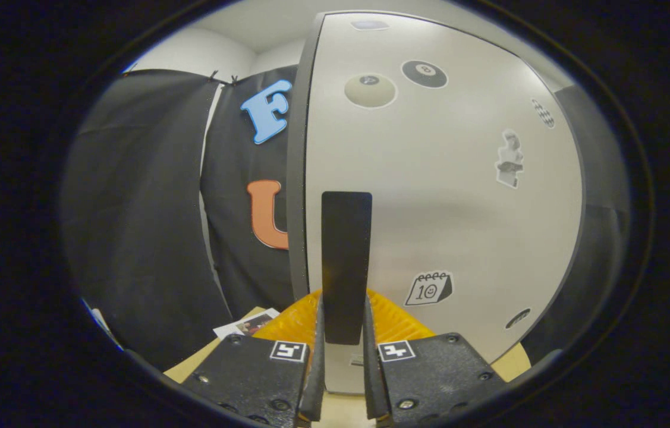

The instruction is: Open the shoe cabinet door, grab the shoes and put them into the shoe cabinet, then close the shoe cabinet door.

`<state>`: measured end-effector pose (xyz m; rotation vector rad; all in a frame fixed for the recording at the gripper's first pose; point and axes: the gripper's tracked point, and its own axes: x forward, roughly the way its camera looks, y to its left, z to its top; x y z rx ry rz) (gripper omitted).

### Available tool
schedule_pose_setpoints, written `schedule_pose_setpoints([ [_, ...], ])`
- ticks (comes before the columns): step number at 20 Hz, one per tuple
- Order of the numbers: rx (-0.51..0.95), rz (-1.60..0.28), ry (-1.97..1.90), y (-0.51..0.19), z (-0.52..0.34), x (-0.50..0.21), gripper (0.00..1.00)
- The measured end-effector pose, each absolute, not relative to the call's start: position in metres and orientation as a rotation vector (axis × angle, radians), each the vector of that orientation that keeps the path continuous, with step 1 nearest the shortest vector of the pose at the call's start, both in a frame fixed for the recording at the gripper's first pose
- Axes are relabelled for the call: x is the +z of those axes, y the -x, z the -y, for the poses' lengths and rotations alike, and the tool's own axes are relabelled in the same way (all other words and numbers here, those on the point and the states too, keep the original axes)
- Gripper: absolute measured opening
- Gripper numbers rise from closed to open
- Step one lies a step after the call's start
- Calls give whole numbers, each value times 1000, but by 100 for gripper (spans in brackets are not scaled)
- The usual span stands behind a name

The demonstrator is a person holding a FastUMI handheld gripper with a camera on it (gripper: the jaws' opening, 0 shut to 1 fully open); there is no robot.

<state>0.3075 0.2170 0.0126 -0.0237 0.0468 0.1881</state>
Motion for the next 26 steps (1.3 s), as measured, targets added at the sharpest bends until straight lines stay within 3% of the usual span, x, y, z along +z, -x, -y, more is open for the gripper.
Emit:
schedule_pose_setpoints([
  [26, 251, -67, 42, -234, -191, 7, 30],
])
